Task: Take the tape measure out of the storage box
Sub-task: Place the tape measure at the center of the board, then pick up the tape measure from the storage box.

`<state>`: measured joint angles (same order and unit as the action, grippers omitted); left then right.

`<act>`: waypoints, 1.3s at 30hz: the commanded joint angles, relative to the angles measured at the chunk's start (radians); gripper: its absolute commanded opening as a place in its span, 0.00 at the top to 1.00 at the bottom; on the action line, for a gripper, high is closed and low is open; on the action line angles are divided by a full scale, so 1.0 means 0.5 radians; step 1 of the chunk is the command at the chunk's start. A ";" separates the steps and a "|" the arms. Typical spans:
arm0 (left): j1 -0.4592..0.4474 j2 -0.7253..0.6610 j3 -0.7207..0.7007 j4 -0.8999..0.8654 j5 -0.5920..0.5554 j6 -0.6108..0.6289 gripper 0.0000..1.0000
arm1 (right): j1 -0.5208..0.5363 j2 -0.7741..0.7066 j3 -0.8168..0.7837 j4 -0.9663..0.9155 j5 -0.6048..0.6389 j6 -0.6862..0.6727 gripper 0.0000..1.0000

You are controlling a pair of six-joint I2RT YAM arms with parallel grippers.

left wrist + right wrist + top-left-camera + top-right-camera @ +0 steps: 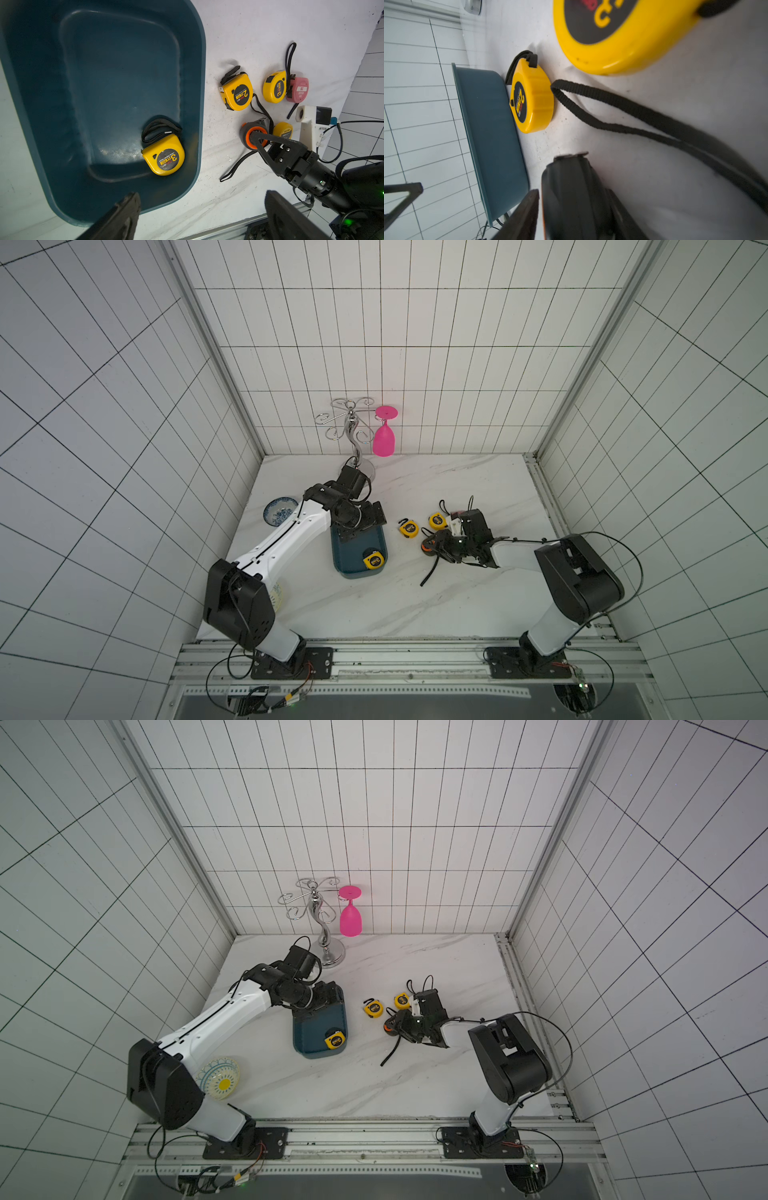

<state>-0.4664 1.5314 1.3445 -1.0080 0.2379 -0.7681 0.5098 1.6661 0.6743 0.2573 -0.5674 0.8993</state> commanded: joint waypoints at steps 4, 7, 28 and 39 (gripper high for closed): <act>0.009 -0.081 -0.037 -0.017 -0.046 0.057 0.03 | -0.019 -0.163 -0.016 -0.515 0.147 -0.144 0.23; 0.007 -0.079 -0.069 -0.023 -0.061 0.084 0.03 | -0.019 -0.300 0.006 -0.746 0.236 -0.216 0.17; -0.079 0.243 -0.221 -0.113 -0.236 0.429 0.14 | -0.065 -0.650 0.388 -1.491 0.364 -0.414 0.03; -0.141 0.438 -0.171 -0.116 -0.205 0.698 0.17 | -0.202 -0.599 0.461 -1.530 0.287 -0.461 0.02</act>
<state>-0.5289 1.7260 1.2377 -1.0714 0.1310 -0.4767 0.4294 1.3567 0.8516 -0.4770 -0.4057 0.6914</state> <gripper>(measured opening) 0.836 0.979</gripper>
